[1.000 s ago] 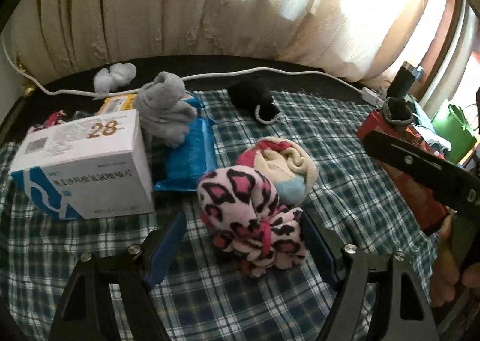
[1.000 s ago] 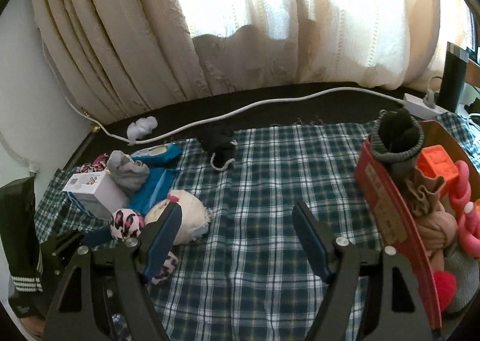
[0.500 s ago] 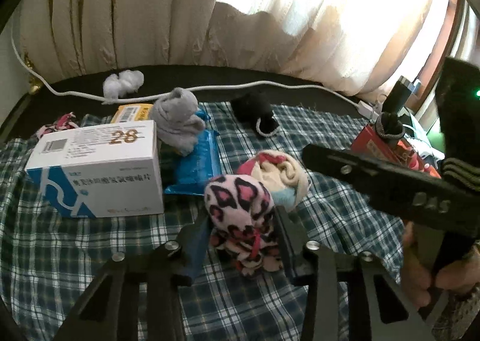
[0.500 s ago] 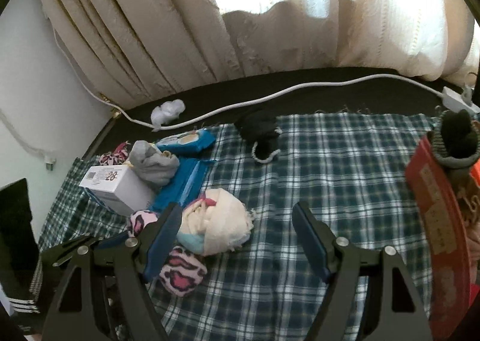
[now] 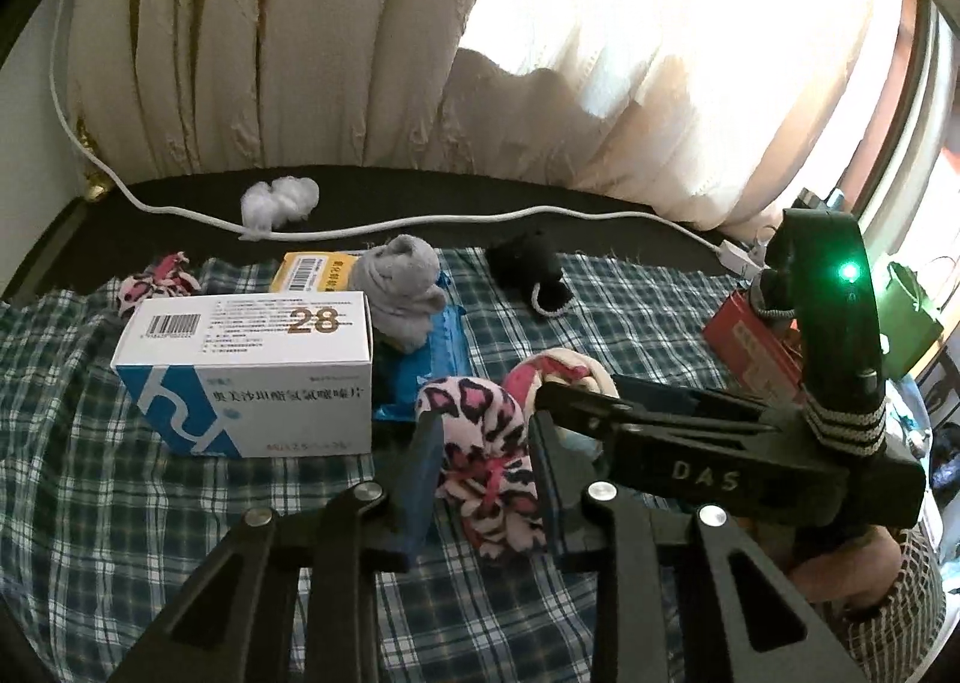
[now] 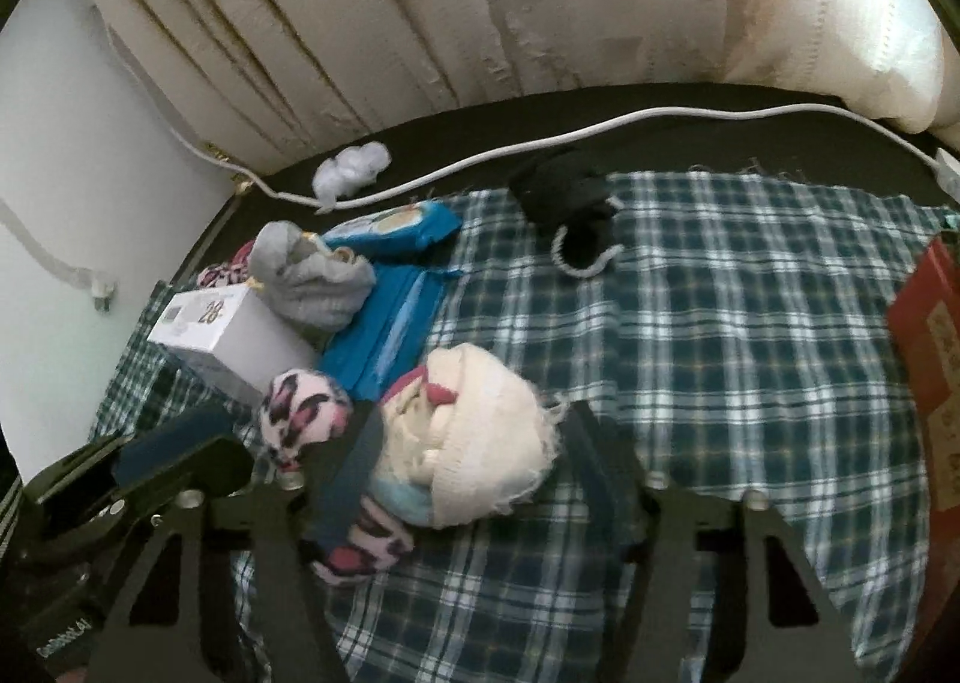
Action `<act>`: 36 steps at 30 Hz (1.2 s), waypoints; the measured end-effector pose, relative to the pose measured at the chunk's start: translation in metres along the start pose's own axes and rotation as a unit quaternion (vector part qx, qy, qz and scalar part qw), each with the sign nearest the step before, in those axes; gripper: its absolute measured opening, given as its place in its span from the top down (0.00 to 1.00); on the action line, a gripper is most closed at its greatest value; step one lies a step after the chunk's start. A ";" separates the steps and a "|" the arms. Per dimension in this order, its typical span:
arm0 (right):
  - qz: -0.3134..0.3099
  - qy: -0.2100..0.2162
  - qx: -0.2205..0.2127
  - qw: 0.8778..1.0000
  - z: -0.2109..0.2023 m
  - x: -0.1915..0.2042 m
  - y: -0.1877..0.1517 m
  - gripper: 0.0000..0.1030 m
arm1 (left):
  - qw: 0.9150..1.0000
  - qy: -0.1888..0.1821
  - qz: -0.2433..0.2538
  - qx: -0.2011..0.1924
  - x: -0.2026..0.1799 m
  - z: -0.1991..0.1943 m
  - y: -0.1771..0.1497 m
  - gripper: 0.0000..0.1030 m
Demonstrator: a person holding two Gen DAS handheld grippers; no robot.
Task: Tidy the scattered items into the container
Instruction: 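Grasp the pink leopard plush with the left gripper while the right grasps the cream knit hat, then carry the leopard plush and cream hat into the box and release both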
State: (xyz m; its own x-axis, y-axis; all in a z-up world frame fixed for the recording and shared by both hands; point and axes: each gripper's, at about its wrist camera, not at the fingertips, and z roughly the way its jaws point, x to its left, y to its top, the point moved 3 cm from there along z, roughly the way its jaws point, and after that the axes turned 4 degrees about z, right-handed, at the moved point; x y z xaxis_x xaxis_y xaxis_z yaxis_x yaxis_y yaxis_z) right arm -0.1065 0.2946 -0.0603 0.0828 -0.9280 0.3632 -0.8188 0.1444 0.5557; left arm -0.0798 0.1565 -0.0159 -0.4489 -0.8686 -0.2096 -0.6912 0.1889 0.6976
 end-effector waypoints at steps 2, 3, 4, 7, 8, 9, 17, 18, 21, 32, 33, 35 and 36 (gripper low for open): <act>-0.008 -0.008 -0.006 1.000 -0.002 0.003 -0.001 0.45 | 1.000 0.000 0.001 0.013 -0.001 0.006 -0.002 0.70; -0.009 -0.010 -0.008 1.000 -0.003 0.003 -0.001 0.47 | 1.000 -0.001 0.002 0.024 -0.001 0.011 -0.004 0.70; -0.010 -0.011 -0.010 1.000 -0.003 0.003 -0.001 0.49 | 0.999 0.000 0.001 0.032 -0.001 0.015 -0.006 0.70; 0.000 -0.012 -0.017 1.000 -0.007 -0.001 -0.002 0.51 | 0.999 0.006 -0.003 0.046 -0.002 0.022 -0.010 0.56; 0.002 -0.016 -0.023 1.000 -0.009 -0.002 -0.001 0.51 | 0.999 0.011 -0.003 0.047 -0.002 0.023 -0.011 0.41; 0.004 -0.019 -0.029 0.999 -0.012 -0.003 -0.001 0.51 | 0.999 0.013 -0.005 0.046 -0.002 0.024 -0.011 0.36; 0.017 -0.023 -0.077 0.997 -0.037 -0.010 0.008 0.51 | 0.998 -0.017 -0.001 0.053 -0.012 0.036 -0.016 0.37; 0.020 -0.023 -0.079 0.996 -0.038 -0.012 0.008 0.51 | 0.998 -0.021 0.004 0.051 -0.015 0.037 -0.017 0.46; 0.027 -0.025 -0.082 0.996 -0.040 -0.015 0.009 0.51 | 0.998 -0.033 0.015 0.049 -0.024 0.037 -0.018 0.67; 0.027 -0.043 -0.157 0.986 -0.085 -0.018 0.016 0.51 | 0.999 -0.028 0.037 0.025 -0.036 0.024 -0.016 0.68; 0.030 -0.044 -0.163 0.985 -0.090 -0.020 0.017 0.51 | 0.999 -0.027 0.036 0.024 -0.035 0.023 -0.016 0.68; 0.037 -0.048 -0.173 0.983 -0.100 -0.025 0.018 0.51 | 0.999 -0.024 0.033 0.022 -0.036 0.020 -0.015 0.68; 0.040 -0.051 -0.177 0.982 -0.105 -0.027 0.018 0.51 | 0.999 -0.023 0.035 0.022 -0.037 0.019 -0.014 0.68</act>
State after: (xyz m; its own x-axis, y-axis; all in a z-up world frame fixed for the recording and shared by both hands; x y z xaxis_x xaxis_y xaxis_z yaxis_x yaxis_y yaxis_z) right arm -0.0639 0.3587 0.0188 -0.0454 -0.9360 0.3491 -0.5696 0.3113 0.7606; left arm -0.0638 0.1945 -0.0307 -0.5217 -0.8309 -0.1933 -0.6810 0.2691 0.6811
